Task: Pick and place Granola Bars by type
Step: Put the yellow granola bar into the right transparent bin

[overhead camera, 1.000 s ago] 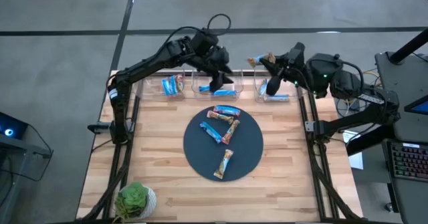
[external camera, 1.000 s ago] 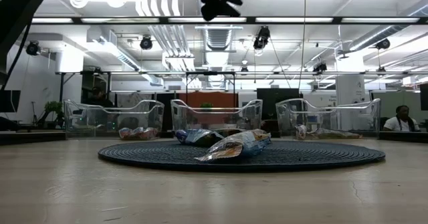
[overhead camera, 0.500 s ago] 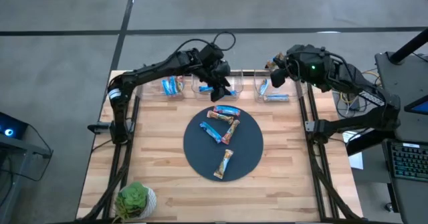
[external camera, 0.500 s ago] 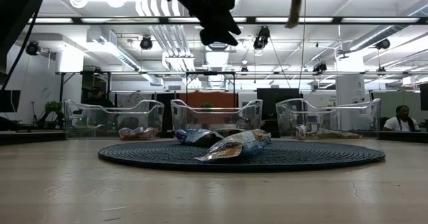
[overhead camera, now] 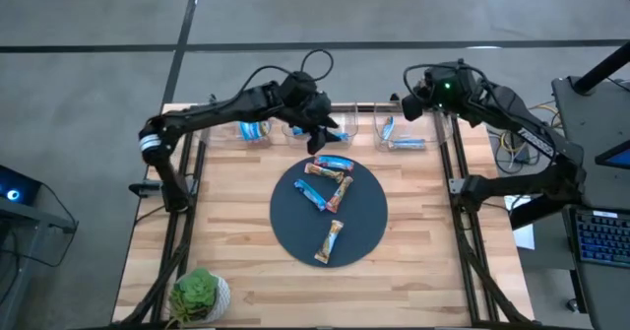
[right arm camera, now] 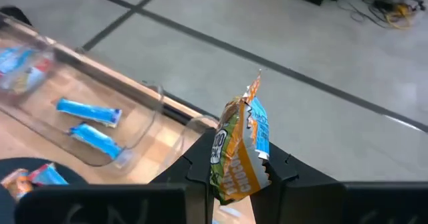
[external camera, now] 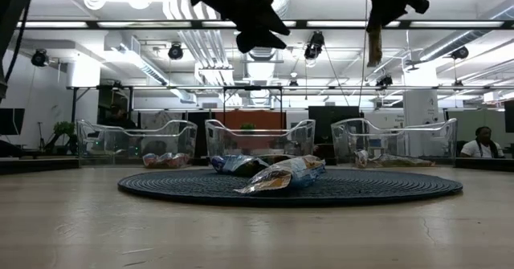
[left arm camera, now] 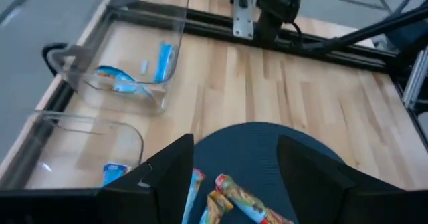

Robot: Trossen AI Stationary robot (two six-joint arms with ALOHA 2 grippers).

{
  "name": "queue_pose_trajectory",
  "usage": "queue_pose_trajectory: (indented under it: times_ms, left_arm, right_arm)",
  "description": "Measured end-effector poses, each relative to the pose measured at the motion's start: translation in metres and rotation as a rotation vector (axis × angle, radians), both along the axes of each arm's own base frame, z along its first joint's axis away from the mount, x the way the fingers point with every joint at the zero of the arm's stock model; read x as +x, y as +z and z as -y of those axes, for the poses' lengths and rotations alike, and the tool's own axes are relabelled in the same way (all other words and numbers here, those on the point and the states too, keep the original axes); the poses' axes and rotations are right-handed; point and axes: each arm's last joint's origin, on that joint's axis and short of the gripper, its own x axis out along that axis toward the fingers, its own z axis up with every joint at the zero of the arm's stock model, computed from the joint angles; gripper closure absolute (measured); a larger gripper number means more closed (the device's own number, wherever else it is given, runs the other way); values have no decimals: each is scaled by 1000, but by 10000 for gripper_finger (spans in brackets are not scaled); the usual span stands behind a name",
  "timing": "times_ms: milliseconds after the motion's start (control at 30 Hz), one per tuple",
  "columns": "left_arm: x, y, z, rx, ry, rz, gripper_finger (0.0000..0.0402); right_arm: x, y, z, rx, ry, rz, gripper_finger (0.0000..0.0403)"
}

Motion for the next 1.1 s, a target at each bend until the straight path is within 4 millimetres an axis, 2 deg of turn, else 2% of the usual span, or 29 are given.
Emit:
queue_pose_trajectory:
  times_ms: [133,433,633,900,1100]
  left_arm:
    - [-18,-7,7,1,27,37,205]
    - [-74,-21,28,-35,144,156,205]
    - [-102,-21,36,-16,220,187,205]
    - [-114,-19,41,-2,246,194,205]
    - [-115,-19,41,-3,251,189,205]
  right_arm:
    - [-1,-10,12,31,-57,-25,349]
    - [3,-40,38,158,-155,-121,349]
    - [13,-59,54,222,-182,-206,349]
    - [31,-85,71,293,-184,-298,349]
    - [34,-102,75,348,-189,-372,349]
